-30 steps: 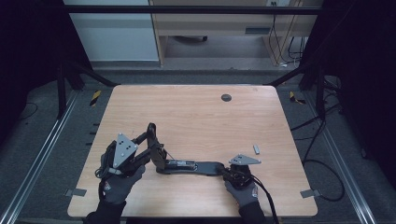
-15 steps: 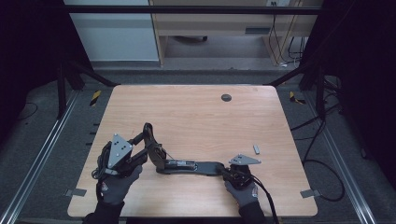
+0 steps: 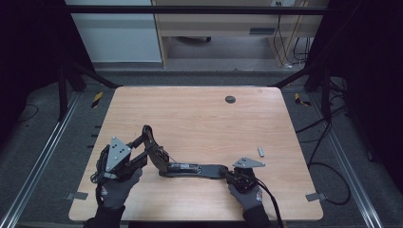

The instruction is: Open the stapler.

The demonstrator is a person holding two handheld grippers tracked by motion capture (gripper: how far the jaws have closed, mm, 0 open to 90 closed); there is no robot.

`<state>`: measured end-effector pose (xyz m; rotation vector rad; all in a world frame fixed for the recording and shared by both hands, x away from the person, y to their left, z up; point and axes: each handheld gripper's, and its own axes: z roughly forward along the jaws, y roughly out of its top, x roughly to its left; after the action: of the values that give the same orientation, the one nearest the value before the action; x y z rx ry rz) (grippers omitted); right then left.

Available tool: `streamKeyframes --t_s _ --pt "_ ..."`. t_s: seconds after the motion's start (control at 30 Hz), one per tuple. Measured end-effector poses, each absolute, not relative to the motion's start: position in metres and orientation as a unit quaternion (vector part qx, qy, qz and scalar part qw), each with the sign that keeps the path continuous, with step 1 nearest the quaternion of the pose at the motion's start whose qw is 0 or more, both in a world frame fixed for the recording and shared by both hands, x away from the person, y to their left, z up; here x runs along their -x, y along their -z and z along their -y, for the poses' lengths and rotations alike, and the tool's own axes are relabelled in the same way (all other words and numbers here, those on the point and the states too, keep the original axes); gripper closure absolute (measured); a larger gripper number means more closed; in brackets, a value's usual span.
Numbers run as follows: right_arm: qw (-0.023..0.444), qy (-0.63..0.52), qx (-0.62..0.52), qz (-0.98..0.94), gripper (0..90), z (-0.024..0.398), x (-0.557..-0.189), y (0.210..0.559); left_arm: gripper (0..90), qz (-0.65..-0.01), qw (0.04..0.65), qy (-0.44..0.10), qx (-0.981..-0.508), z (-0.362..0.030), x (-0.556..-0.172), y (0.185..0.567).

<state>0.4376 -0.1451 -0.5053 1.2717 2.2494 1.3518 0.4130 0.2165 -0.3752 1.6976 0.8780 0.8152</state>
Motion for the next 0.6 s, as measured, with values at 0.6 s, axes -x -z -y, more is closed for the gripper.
streamKeyframes --t_s 0.6 --pt "0.109 -0.464 -0.428 -0.768 90.0 0.139 -0.439 0.505 59.3 -0.400 0.522 -0.326 -0.678 -0.243 -0.410 0.384"
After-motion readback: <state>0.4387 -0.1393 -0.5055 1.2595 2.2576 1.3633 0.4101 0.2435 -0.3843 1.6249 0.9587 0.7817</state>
